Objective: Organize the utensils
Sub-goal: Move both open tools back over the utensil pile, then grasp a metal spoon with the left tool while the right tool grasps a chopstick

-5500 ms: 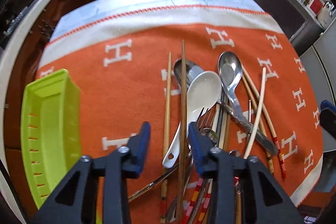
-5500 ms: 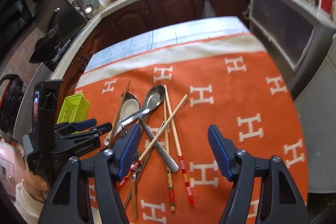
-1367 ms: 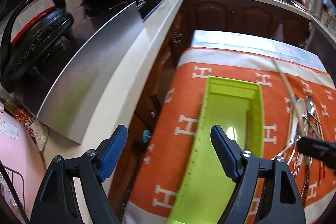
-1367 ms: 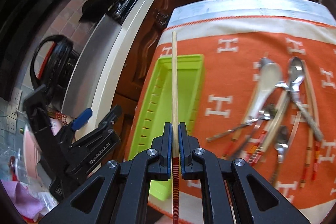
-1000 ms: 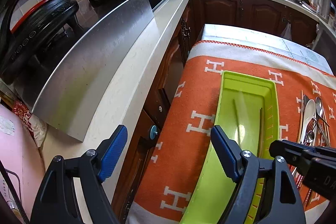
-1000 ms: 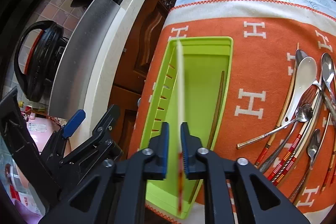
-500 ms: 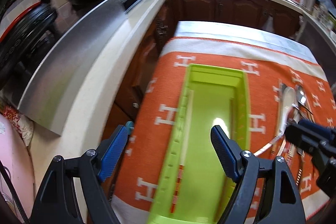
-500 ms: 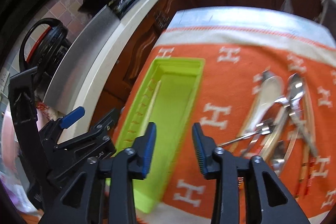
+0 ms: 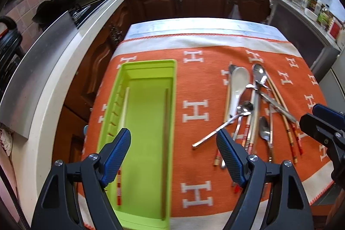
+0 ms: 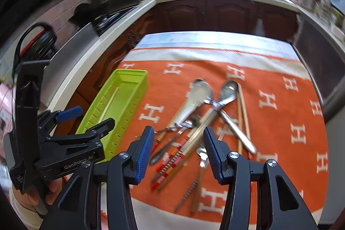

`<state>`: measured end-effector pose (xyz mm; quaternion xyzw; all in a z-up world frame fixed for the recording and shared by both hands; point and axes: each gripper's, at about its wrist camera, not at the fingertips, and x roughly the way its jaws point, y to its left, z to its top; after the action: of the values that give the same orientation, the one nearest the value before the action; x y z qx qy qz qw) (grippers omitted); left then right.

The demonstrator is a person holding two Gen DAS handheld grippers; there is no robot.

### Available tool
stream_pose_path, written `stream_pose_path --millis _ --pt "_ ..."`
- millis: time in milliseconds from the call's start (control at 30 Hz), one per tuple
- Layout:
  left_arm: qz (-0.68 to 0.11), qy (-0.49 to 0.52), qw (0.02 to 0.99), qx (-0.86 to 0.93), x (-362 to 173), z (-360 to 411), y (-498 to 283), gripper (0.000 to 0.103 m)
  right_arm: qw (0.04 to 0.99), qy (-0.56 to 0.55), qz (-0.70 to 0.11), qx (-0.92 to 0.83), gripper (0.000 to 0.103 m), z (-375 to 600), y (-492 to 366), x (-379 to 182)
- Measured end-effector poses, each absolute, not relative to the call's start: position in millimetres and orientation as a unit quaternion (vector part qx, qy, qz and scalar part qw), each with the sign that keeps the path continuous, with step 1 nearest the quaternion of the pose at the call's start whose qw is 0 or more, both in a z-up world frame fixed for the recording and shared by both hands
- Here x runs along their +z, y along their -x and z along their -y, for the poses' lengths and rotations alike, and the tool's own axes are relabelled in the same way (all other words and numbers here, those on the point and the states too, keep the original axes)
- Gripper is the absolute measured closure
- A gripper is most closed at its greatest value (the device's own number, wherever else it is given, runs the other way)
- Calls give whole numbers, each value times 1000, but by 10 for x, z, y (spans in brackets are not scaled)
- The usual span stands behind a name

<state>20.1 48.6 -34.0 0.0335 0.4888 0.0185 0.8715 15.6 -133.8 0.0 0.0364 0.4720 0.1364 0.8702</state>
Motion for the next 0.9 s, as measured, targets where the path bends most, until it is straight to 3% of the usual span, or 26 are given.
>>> stream_pose_path --millis 500,667,900 --pt "-515 -32 854 -61 -567 -27 -497 26 862 -91 -493 72 53 2266 -328 -335" --pt "-535 9 839 -101 -637 73 -821 36 847 -112 -516 67 65 2500 -623 -586" --pt "-549 66 818 -158 -599 277 -1283 47 831 -125 -538 73 72 2635 -1029 -901"
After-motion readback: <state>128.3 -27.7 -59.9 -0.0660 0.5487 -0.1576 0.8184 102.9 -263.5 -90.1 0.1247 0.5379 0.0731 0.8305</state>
